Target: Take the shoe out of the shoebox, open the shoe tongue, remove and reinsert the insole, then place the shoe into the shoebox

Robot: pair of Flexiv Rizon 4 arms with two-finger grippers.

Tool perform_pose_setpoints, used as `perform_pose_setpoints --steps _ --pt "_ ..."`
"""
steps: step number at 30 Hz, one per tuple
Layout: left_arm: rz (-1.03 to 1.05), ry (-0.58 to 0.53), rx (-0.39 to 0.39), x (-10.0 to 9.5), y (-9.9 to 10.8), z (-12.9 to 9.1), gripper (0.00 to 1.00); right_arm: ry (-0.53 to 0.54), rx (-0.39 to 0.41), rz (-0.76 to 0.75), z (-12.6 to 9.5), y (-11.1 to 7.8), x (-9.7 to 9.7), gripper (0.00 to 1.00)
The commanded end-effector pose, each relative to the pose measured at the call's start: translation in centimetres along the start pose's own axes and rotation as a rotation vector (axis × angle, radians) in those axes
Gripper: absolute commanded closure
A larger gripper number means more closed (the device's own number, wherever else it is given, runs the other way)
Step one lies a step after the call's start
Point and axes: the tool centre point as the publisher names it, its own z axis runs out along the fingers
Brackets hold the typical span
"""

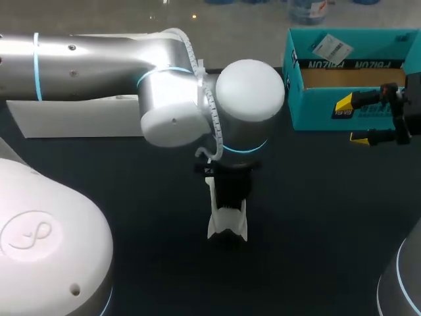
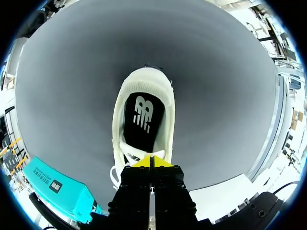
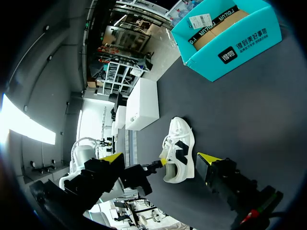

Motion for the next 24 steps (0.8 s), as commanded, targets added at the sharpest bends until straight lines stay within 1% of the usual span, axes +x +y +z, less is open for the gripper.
perform_pose_setpoints --steps 1,3,4,5,6,18,19,20,21,22,23,24 --pt "-0.037 0.014 0.008 0.7 0.1 -0.5 1.00 -0.005 -0.001 0.002 0.1 -0.1 0.1 0.00" --pt "-0.097 0.044 0.016 1.0 0.3 -1.3 1.00 -0.005 -0.001 0.002 0.1 -0.1 0.1 0.00" --pt "-0.150 0.056 0.034 1.1 0.6 -1.8 1.00 -0.005 -0.001 0.002 0.1 -0.1 0.1 0.00" --pt "-0.233 0.056 0.089 1.3 1.1 -2.2 1.00 -0.005 -0.001 0.002 0.1 -0.1 0.1 0.00" --pt "-0.237 0.028 0.142 1.6 1.5 -2.6 1.00 -0.005 -0.001 0.002 0.1 -0.1 0.1 0.00" --pt "-0.237 0.028 0.142 1.6 1.5 -2.6 1.00 -0.005 -0.001 0.002 0.1 -0.1 0.1 0.00" --pt "-0.412 0.101 0.140 1.3 1.3 -3.0 1.00 -0.005 -0.001 0.002 0.1 -0.1 0.1 0.00" --pt "-0.609 0.174 0.162 1.4 1.1 -3.7 1.00 -0.005 -0.001 0.002 0.1 -0.1 0.1 0.00" --pt "-0.798 0.252 0.209 2.0 0.7 -4.4 1.00 -0.005 -0.001 0.002 0.1 -0.1 0.1 0.00" --pt "-1.001 0.308 0.198 2.5 0.2 -5.0 1.00 -0.005 -0.001 0.002 0.1 -0.1 0.1 0.00" --pt "-1.196 0.369 0.149 3.1 -0.5 -5.5 1.00 -0.005 -0.001 0.002 0.1 -0.1 0.1 0.00" --pt "-1.401 0.390 0.097 3.6 -1.4 -6.0 1.00 -0.005 -0.001 0.002 0.1 -0.1 0.1 0.00"
